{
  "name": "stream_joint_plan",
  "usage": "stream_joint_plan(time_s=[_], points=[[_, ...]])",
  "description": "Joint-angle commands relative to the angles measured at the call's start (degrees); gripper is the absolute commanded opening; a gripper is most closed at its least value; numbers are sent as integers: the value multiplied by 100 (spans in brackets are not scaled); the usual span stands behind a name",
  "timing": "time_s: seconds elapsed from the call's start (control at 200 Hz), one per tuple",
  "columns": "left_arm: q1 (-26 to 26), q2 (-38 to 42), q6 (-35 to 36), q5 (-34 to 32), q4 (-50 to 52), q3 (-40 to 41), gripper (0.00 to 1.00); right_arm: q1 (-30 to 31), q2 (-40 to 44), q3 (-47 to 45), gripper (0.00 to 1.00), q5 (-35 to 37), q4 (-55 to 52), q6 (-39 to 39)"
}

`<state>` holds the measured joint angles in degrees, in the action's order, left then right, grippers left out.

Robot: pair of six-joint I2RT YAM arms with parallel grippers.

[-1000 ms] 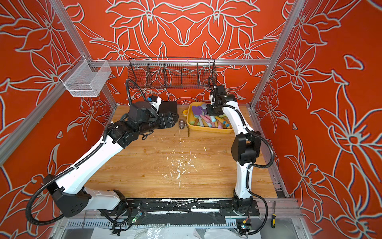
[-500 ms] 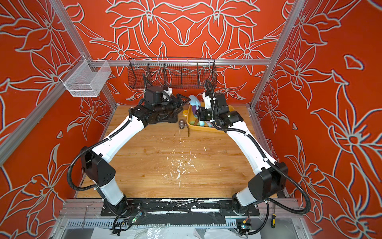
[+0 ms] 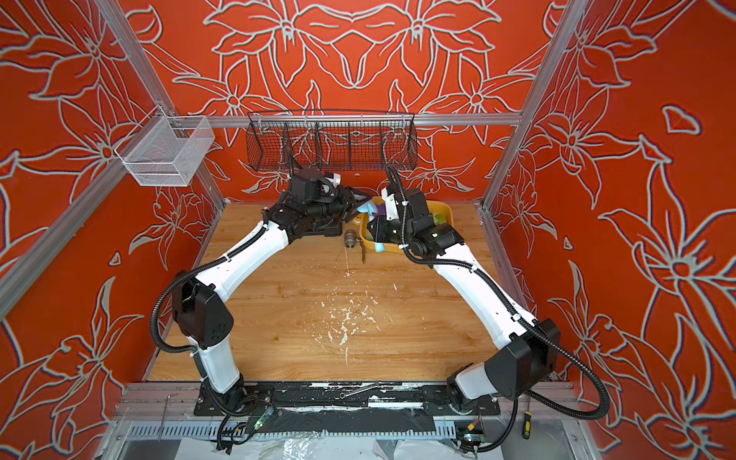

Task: Take the shovel out of the storage box
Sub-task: Place the shovel at the center of the board.

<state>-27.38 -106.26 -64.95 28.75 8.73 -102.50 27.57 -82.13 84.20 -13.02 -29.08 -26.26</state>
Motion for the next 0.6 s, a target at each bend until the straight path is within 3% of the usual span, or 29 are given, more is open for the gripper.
stream_joint_plan(time_s=[0.0, 0.125, 0.22, 0.245, 0.255, 0.305, 0.345, 0.45, 0.595], points=[[13, -83, 73, 175, -125, -36, 26, 64, 231, -53, 0, 144, 84, -127], [22, -139, 194, 207, -47, -182, 0, 73, 342, -185, 0, 98, 149, -156], [86, -121, 142, 286, -234, -165, 0, 61, 512, -398, 0, -21, 375, -193], [117, -97, 81, 304, -364, -113, 0, 55, 543, -437, 10, -84, 421, -202], [136, -86, 55, 312, -410, -93, 0, 55, 571, -452, 20, -121, 438, -216], [219, -22, -60, 362, -689, -8, 0, 10, 609, -487, 49, -182, 424, -273], [318, 29, -137, 430, -908, 39, 0, -64, 659, -505, 63, -243, 402, -355], [549, 192, -268, 631, -1410, 79, 0, -414, 817, -672, 76, -875, 781, -594], [733, 322, -629, 920, -2269, 147, 0, -873, 596, -745, 76, -2352, 1879, -1232]])
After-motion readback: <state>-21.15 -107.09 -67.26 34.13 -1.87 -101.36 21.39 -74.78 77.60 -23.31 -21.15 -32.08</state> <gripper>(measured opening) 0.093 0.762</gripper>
